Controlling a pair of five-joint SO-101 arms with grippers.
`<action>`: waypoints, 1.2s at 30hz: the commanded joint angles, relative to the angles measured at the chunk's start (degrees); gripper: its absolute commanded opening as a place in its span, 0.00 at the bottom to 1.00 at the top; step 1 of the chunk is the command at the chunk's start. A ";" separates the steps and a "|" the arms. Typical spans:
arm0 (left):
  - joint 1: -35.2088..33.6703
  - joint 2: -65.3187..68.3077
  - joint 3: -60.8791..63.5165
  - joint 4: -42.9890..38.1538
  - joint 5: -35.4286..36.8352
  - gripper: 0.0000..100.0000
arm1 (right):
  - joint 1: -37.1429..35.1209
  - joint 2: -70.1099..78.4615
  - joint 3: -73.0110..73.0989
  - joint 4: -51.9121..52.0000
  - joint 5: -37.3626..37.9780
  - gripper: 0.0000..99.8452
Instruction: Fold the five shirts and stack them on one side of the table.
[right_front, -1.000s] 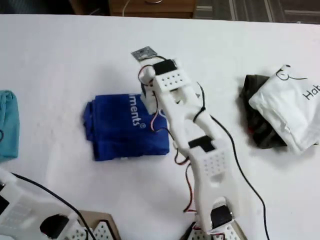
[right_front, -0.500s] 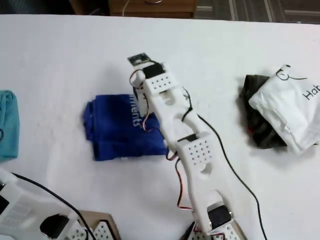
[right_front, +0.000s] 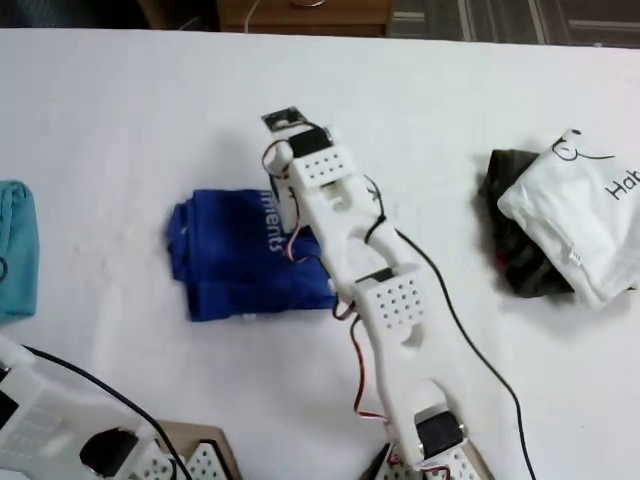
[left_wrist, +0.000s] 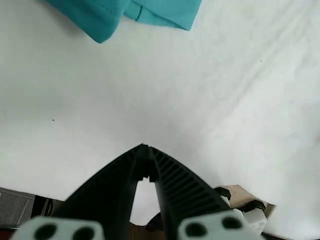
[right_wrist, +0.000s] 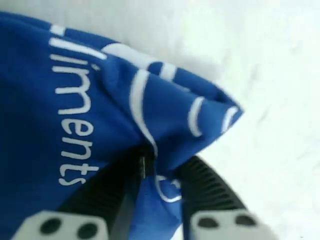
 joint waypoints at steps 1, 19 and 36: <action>-0.18 -2.55 0.13 -0.26 -0.26 0.03 | -0.57 -0.66 -0.88 0.04 -0.53 0.02; -0.62 -2.99 -0.04 0.62 -0.18 0.03 | 9.80 -11.38 -16.88 7.78 2.46 0.02; -0.44 -2.99 -0.40 1.49 -0.09 0.03 | 30.11 -26.77 -16.88 7.87 19.34 0.02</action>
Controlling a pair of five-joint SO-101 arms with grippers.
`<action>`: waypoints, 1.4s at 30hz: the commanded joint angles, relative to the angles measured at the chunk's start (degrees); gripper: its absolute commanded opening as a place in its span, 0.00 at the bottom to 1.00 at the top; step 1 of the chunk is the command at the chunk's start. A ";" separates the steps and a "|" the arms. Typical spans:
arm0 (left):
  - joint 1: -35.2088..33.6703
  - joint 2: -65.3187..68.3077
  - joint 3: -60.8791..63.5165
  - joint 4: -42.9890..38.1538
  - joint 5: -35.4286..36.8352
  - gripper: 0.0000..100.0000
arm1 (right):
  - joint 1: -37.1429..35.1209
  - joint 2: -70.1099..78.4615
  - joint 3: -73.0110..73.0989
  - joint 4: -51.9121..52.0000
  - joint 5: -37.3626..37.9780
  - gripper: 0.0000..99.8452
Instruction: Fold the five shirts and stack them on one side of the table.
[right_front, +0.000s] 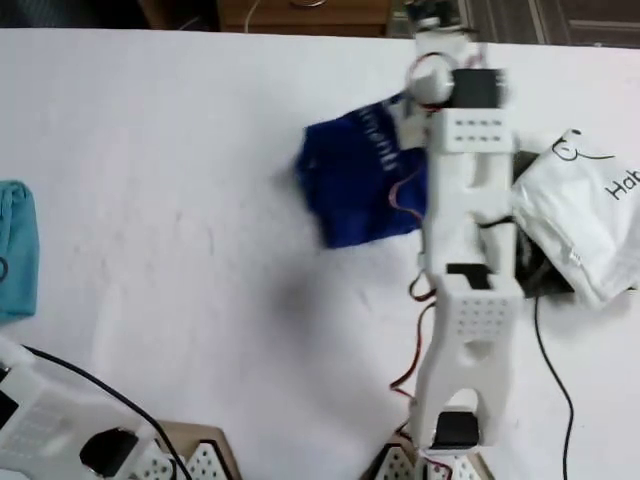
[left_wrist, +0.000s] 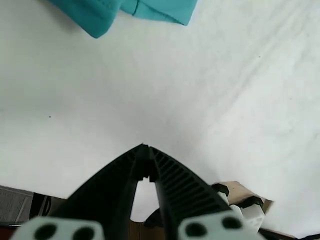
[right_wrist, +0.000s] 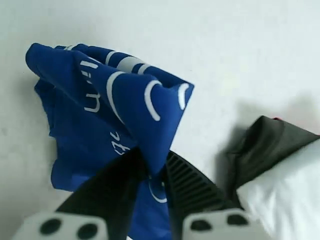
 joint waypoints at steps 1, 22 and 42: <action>-0.35 -2.99 -0.40 0.62 -0.09 0.03 | 5.67 -7.43 -2.29 1.36 4.48 0.02; -0.18 -3.16 -0.22 0.79 0.09 0.03 | 41.01 -8.75 -2.29 -4.35 15.74 0.02; 8.35 -16.88 0.04 2.46 0.09 0.03 | 48.57 15.16 -2.90 -17.36 15.74 0.02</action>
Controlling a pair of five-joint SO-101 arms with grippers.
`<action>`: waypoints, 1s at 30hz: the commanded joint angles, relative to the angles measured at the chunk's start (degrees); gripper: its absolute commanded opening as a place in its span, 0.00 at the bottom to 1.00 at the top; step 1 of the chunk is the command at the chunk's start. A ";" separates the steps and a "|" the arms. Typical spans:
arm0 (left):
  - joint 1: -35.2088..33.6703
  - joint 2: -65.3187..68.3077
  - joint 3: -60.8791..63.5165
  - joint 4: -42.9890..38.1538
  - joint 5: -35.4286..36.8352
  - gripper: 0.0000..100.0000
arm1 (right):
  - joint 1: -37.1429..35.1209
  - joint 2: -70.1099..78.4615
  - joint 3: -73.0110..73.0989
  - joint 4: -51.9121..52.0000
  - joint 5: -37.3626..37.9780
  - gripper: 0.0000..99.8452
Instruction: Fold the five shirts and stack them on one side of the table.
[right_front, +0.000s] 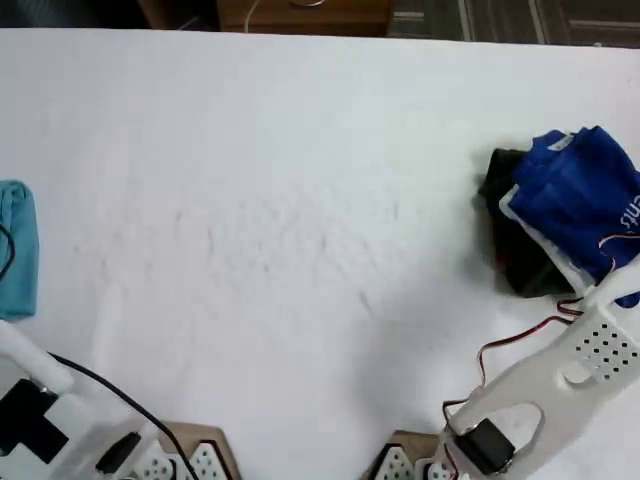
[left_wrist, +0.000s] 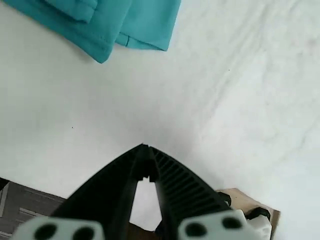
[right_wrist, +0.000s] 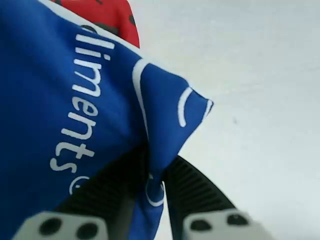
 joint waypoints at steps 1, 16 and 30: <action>2.55 -2.29 -0.22 0.79 0.09 0.03 | 0.75 -0.48 -2.37 -1.27 0.62 0.02; 5.01 -2.37 -0.75 0.79 -0.18 0.03 | 1.54 -6.20 -24.44 8.84 3.34 0.33; -11.16 -1.49 -0.22 -26.11 -6.59 0.03 | 3.91 -23.96 -12.75 17.63 -1.41 0.33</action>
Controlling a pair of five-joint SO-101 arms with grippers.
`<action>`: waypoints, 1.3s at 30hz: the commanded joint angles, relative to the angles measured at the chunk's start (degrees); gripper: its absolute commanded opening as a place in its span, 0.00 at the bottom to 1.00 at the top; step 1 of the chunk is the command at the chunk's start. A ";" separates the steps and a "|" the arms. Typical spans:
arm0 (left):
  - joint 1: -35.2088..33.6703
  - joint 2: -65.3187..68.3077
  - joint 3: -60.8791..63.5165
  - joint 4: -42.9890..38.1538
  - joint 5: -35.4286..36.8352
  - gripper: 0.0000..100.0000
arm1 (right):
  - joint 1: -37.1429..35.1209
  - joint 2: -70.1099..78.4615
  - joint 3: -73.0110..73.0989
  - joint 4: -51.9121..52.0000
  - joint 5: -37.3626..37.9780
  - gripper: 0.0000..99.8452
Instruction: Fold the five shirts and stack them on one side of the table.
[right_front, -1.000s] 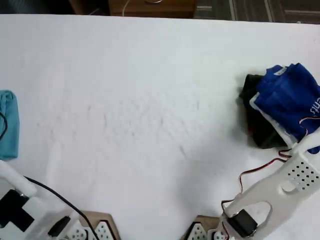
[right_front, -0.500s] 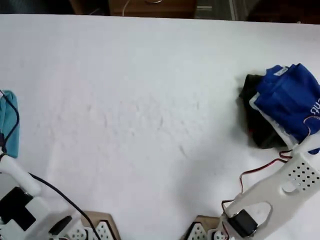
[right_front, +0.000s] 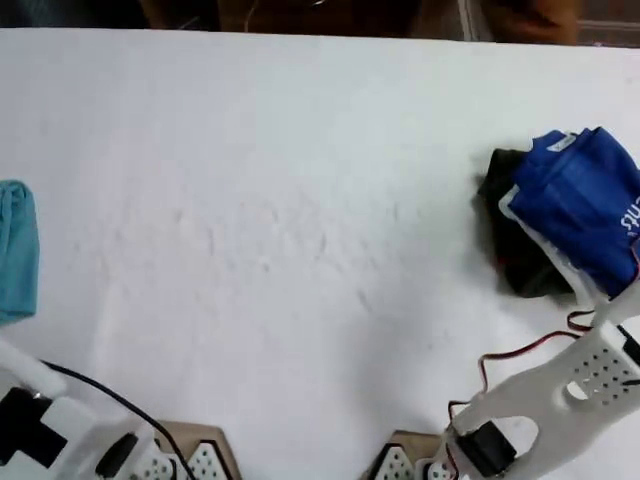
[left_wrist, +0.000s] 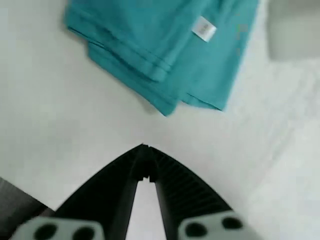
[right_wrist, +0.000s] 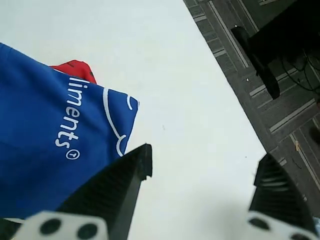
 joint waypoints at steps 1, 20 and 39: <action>-4.31 -0.70 -0.40 -9.23 -2.64 0.03 | -0.04 -9.98 6.51 1.45 -0.79 0.33; 5.98 35.08 -9.01 -37.98 -3.25 0.03 | -18.15 -52.35 53.27 -0.92 -4.84 0.33; 10.46 52.75 -35.56 -13.27 -11.87 0.03 | -16.57 -61.85 54.42 1.10 -4.84 0.33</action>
